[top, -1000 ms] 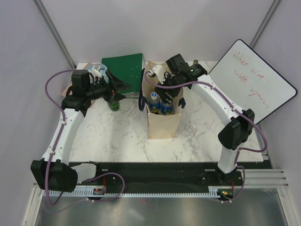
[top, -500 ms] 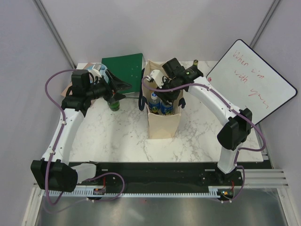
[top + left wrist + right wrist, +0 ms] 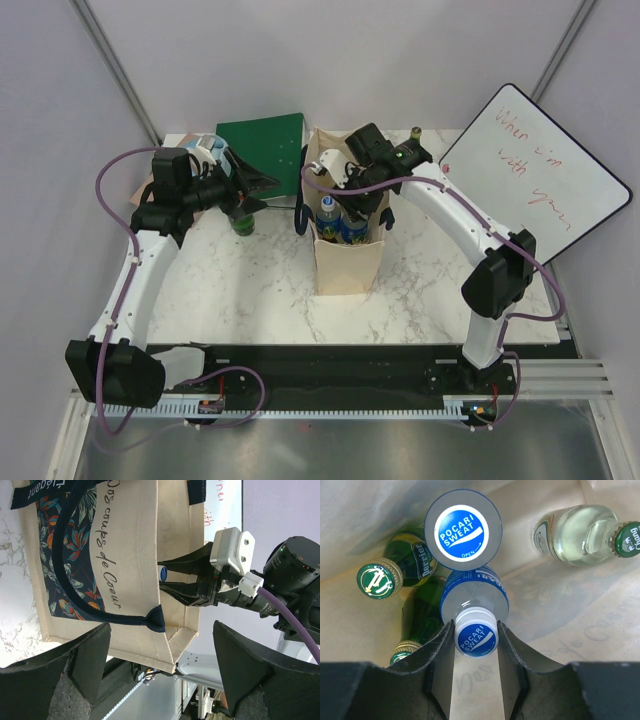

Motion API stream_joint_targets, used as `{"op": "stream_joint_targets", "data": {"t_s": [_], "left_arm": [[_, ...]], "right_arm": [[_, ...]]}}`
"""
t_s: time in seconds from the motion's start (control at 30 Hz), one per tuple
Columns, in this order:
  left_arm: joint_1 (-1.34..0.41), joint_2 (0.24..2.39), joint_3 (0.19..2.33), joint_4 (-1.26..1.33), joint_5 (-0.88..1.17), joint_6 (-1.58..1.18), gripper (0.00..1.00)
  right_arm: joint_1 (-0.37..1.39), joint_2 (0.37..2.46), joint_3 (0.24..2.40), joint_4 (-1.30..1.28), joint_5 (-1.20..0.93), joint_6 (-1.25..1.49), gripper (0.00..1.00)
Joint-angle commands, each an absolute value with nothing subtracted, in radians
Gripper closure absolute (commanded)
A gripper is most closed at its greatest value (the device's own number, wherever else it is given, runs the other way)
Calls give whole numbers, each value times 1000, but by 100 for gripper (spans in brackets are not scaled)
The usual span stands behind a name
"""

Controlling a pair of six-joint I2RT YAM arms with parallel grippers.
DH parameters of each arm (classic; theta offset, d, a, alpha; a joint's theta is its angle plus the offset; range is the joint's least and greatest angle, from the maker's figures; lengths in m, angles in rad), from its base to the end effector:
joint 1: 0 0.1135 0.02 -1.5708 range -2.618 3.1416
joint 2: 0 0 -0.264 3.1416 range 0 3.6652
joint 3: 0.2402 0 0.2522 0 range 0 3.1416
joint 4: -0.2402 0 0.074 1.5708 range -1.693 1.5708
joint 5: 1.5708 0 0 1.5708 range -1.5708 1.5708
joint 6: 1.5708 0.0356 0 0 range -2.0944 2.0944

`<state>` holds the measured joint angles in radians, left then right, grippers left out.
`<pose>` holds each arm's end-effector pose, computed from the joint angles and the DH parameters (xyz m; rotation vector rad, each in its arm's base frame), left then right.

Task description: Take the beverage out of the canvas bag

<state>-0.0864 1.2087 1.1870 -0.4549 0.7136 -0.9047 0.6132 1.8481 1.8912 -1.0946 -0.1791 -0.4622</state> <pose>0.2594 -0.0459 0.3688 -0.4052 2.1548 -1.3204 0.3141 0.2288 0.3433 -1.3971 2.2208 0.2874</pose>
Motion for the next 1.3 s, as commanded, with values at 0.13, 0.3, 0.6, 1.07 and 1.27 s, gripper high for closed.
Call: {"op": "stream_joint_targets", "data": {"t_s": [0.13,0.3,0.6,1.07,1.27], "left_arm": [[-83,1164,1197,-426,739,-881,11],[-83,1157,1193,-425,741,-867,11],[-83,1140,1210,-425,723,-841,11],[-84,1126,1236,-411,729,-830,11],[-95,1126,1238,-385,732,-841,11]], "right_arm": [[575,1832,2065,-1126,-207,-563,100],[538,1821,2172,-1132,-251,-560,100],[489,1775,2238,-1065,-305,-522,100],[374,1718,2364,-919,-390,-443,100],[339,1704,2401,-897,-384,-431,100]]}}
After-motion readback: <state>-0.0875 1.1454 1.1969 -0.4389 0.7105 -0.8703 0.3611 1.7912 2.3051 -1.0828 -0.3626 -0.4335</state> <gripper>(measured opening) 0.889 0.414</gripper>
